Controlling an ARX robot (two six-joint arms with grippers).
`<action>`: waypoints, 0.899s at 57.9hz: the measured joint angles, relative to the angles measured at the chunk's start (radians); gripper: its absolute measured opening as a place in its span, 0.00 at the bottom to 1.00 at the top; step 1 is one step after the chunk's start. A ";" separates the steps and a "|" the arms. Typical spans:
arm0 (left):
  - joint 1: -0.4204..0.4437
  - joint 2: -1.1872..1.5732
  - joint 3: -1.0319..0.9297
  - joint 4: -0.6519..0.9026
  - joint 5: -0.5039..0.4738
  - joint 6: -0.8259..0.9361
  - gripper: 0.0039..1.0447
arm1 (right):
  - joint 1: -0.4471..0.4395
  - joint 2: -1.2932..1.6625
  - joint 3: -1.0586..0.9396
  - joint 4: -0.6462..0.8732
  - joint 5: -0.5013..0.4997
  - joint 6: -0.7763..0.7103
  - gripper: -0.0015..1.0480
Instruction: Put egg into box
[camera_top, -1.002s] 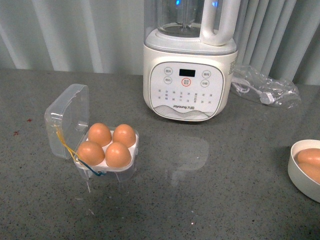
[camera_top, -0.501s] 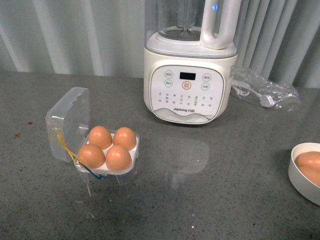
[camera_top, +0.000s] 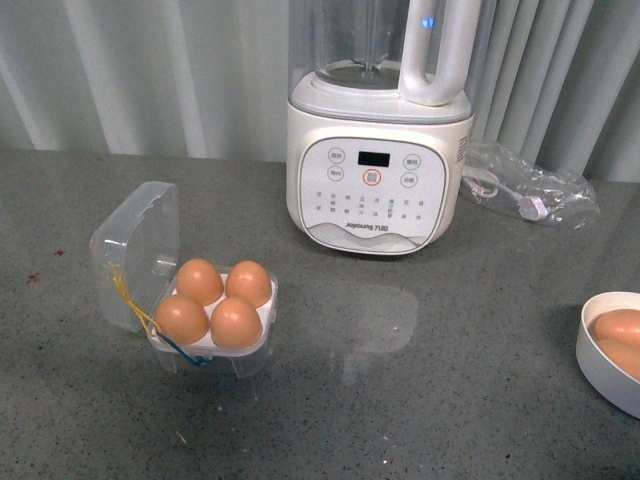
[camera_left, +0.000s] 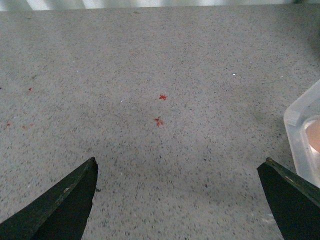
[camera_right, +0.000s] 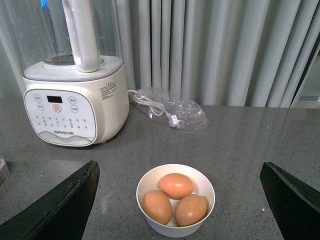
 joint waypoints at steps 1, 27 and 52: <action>-0.001 0.013 0.006 0.005 -0.001 0.003 0.94 | 0.000 0.000 0.000 0.000 0.000 0.000 0.93; -0.137 0.257 0.193 -0.029 0.003 0.099 0.94 | 0.000 0.000 0.000 0.000 0.000 0.000 0.93; -0.285 0.225 0.203 -0.045 -0.005 0.085 0.94 | 0.000 0.000 0.000 0.000 0.000 0.000 0.93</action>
